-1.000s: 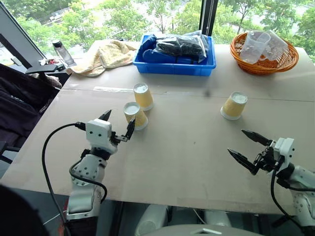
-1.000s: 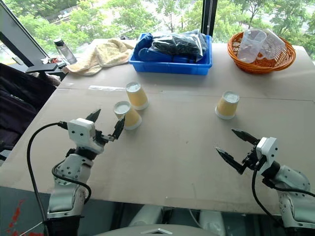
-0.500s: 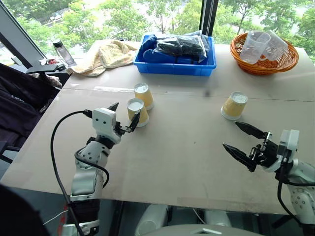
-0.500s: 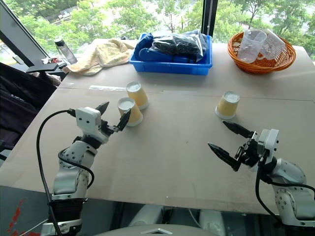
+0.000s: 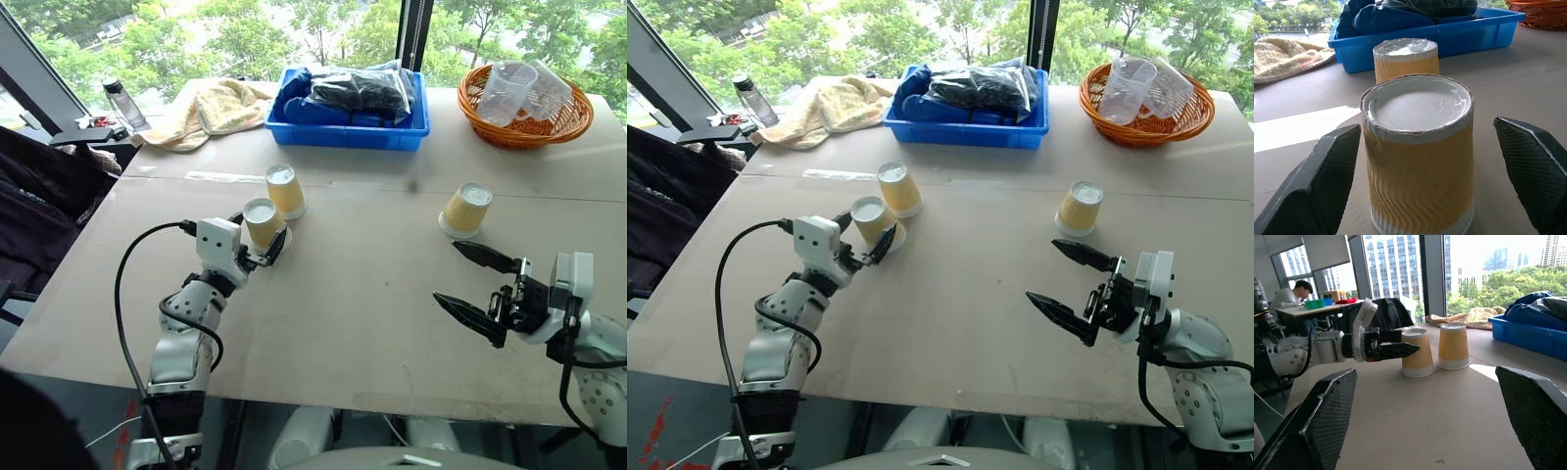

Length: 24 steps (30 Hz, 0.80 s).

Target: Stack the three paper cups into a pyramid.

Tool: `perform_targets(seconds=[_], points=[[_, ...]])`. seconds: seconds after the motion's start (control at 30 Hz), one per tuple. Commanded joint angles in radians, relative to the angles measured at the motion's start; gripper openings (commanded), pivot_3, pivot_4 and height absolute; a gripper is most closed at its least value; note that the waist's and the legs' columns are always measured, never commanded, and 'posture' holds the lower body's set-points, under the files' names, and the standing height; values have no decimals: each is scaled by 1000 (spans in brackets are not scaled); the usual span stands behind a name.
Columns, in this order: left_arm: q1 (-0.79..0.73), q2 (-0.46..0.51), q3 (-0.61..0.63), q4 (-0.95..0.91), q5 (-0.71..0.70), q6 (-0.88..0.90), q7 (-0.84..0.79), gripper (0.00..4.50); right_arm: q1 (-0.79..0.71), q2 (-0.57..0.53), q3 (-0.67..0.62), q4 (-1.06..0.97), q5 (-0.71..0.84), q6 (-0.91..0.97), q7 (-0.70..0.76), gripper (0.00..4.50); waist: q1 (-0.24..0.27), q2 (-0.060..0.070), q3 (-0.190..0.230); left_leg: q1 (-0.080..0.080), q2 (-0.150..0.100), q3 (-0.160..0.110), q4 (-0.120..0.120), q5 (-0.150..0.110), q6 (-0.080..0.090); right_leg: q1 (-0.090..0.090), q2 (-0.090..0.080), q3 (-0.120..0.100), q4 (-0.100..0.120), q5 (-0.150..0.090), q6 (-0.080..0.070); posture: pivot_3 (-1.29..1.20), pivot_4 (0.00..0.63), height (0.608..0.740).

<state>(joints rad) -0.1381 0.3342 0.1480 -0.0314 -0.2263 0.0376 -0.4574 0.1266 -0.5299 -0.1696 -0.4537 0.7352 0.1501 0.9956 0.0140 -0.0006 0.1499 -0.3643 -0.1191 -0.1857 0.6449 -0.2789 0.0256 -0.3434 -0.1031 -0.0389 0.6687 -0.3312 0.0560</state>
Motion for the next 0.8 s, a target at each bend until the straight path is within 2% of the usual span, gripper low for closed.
perform_targets(seconds=[0.03,0.37,0.4,0.43,0.5,0.53,0.67,0.8], points=[[-33,-4,1,12,7,-19,15,4500,-13,3,-5,-16,4,-8,-2,4477,0,-1,0,0,0,0,0,0,0,0,0,0,0,0,0,0,150,740],[-91,-13,-6,75,27,-70,19,4500,-13,3,-9,-13,5,-7,-3,4477,-1,-1,1,-1,0,0,3,0,0,0,0,0,1,0,0,0,150,740],[-90,-14,-6,76,23,-70,15,3942,-12,4,-10,-13,5,-7,-3,4500,-1,-1,1,-1,0,0,3,0,0,0,0,0,1,0,0,0,150,740],[-88,-14,-6,76,19,-69,11,3640,-12,4,-11,-13,4,-8,-4,4500,-1,-1,1,-1,0,0,3,0,0,0,0,0,1,0,0,0,150,740],[-83,-13,-3,76,10,-65,5,2684,-9,3,-12,-11,-2,-12,-3,4500,-1,-1,1,-1,0,0,3,0,0,0,0,0,2,0,0,0,150,740],[-84,-16,-1,77,-2,-59,-3,2423,-8,3,-11,-8,-5,-15,-1,4500,-1,-1,1,-1,0,0,3,0,0,0,0,0,2,0,0,0,150,740],[-91,-15,-5,65,-34,-53,-44,2423,-9,6,-12,-9,-2,-13,-3,4500,-1,-1,1,-1,0,0,3,0,0,0,0,0,2,0,0,0,150,740],[-96,7,-57,-3,-116,-27,-199,2423,-8,5,-19,-14,8,-7,-8,4500,-1,-1,1,-1,0,0,3,0,0,-1,0,0,2,0,0,0,150,740]])
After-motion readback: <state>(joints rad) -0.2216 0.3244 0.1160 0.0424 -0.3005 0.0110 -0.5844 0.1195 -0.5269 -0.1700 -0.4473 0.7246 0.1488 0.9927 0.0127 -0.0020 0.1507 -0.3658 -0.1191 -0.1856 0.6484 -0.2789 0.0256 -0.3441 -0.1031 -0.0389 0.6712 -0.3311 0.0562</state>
